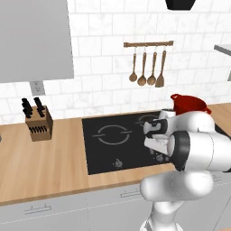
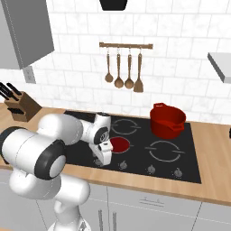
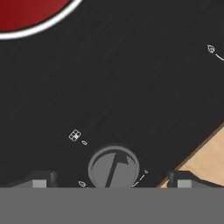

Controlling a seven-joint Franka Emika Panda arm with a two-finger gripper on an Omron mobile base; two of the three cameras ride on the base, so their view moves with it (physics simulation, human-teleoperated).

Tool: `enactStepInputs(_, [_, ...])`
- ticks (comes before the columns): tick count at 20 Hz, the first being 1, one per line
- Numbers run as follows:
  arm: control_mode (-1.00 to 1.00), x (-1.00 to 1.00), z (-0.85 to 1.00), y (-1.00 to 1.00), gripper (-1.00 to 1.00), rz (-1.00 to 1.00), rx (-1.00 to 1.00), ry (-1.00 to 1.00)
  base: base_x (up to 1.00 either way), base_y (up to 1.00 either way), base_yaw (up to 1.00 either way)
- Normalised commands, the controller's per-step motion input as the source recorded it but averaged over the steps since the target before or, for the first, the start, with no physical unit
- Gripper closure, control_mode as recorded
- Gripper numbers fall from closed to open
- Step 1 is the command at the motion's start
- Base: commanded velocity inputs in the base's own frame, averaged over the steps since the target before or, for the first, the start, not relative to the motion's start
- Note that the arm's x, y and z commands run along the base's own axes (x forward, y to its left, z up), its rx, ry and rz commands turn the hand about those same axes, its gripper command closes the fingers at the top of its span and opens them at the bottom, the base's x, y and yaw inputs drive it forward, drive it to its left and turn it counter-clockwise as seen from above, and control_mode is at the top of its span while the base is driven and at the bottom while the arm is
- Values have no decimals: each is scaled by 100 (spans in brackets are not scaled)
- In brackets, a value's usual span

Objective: Turn off the front center burner of the stove.

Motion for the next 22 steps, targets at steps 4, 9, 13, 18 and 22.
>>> enactStepInputs(4, [-100,10,-11,-5,-100,0,-1,-2,0,0,0])
enactStepInputs(9, [-100,1,-3,0,100,0,0,0,0,0,0])
enactStepInputs(13, [-100,0,0,0,100,0,0,0,0,0,0])
enactStepInputs(18, [-100,0,0,0,100,0,0,0,0,0,0])
enactStepInputs(22, [-100,0,0,0,100,-13,2,0,0,0,0])
